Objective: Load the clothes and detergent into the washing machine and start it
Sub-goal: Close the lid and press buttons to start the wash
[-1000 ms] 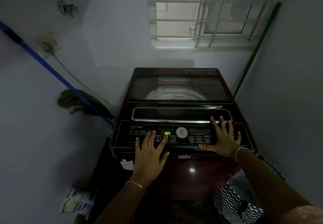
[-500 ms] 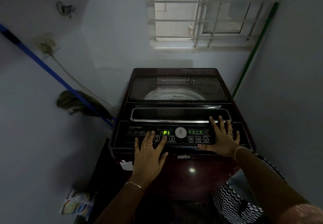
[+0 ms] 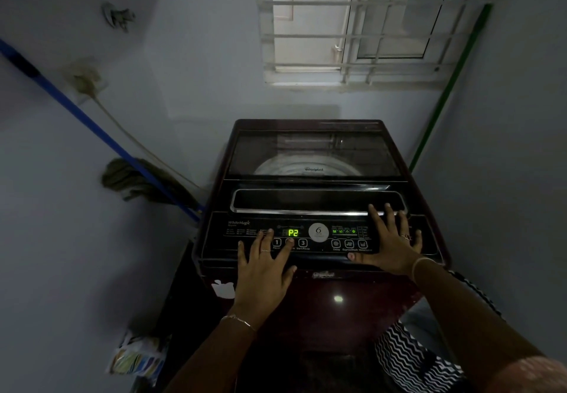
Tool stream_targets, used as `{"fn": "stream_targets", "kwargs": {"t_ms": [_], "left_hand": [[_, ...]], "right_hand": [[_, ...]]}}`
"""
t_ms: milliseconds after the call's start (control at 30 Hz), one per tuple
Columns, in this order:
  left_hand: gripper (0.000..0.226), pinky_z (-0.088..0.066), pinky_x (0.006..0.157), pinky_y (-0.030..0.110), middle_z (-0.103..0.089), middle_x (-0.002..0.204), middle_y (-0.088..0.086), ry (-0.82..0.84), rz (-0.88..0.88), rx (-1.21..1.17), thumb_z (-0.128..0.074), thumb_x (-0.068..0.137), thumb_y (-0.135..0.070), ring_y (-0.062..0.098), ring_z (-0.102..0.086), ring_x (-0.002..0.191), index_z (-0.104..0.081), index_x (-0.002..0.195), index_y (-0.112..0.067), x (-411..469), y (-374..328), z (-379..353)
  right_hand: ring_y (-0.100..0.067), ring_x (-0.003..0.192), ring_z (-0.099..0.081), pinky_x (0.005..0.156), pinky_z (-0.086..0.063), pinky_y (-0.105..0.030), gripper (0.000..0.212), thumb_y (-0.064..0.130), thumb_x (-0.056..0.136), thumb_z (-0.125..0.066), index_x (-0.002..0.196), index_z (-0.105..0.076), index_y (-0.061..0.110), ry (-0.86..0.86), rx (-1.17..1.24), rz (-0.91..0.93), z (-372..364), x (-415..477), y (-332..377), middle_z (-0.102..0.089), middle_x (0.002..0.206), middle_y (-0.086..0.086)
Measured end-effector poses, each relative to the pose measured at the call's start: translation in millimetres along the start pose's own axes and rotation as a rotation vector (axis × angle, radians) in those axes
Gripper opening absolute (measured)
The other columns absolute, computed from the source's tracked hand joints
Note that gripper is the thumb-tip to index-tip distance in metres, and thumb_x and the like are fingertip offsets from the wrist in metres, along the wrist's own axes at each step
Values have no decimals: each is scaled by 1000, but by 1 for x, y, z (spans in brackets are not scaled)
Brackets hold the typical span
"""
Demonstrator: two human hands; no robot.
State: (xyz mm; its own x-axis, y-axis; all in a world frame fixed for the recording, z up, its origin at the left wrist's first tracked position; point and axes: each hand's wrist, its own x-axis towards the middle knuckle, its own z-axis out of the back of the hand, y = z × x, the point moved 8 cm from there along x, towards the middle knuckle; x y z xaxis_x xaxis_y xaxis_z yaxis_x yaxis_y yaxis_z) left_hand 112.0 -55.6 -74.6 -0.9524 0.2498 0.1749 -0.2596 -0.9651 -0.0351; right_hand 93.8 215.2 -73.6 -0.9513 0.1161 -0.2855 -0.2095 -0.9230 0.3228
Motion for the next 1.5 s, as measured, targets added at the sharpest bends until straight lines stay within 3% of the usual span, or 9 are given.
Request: {"fn": "stream_targets", "kwargs": {"t_ms": [200, 367, 467, 867, 1100, 1500], "left_hand": [[55, -31, 106, 63, -47, 142, 15, 24, -5, 0, -48, 86, -53, 32, -43, 134, -44, 137, -34, 0, -3, -3], [61, -7, 116, 59, -19, 158, 13, 29, -3, -34, -46, 93, -46, 29, -14, 147, -20, 148, -37, -4, -6, 0], [64, -1, 116, 57, -9, 160, 11, 44, 5, -37, -43, 95, -44, 28, -5, 148, -11, 150, -38, -6, -6, 2], [62, -6, 117, 59, -11, 159, 9, 97, 43, -99, -47, 93, -43, 26, -3, 148, -17, 148, -40, 0, -8, 9], [87, 3, 114, 63, 4, 159, 17, 139, -9, -38, -53, 86, -49, 33, 8, 147, 10, 146, -48, -7, -13, 2], [87, -2, 111, 68, 7, 158, 21, 159, -14, -1, -54, 88, -49, 38, 9, 146, 13, 143, -53, -5, -19, 5]], "right_hand": [[-27, 142, 30, 110, 9, -62, 129, 84, 53, -62, 144, 21, 47, -4, -1, 0, 0, -1, 0, 34, 154, 4], [-26, 142, 30, 111, 9, -62, 129, 84, 53, -62, 144, 21, 47, -6, 1, 4, 0, -1, -1, 33, 154, 5], [-26, 142, 29, 111, 9, -62, 128, 84, 54, -62, 144, 21, 47, -5, 6, 7, 1, -1, -1, 33, 155, 4], [-26, 142, 31, 110, 11, -62, 128, 83, 54, -63, 145, 19, 46, -8, 18, 17, 2, -4, 1, 34, 154, 5], [-27, 142, 30, 110, 11, -62, 128, 82, 55, -63, 146, 20, 45, -13, 12, 21, 2, -4, 2, 33, 154, 4], [-26, 142, 31, 110, 11, -62, 128, 84, 54, -62, 145, 20, 46, -20, 12, 20, 1, -2, 0, 33, 154, 4]]}}
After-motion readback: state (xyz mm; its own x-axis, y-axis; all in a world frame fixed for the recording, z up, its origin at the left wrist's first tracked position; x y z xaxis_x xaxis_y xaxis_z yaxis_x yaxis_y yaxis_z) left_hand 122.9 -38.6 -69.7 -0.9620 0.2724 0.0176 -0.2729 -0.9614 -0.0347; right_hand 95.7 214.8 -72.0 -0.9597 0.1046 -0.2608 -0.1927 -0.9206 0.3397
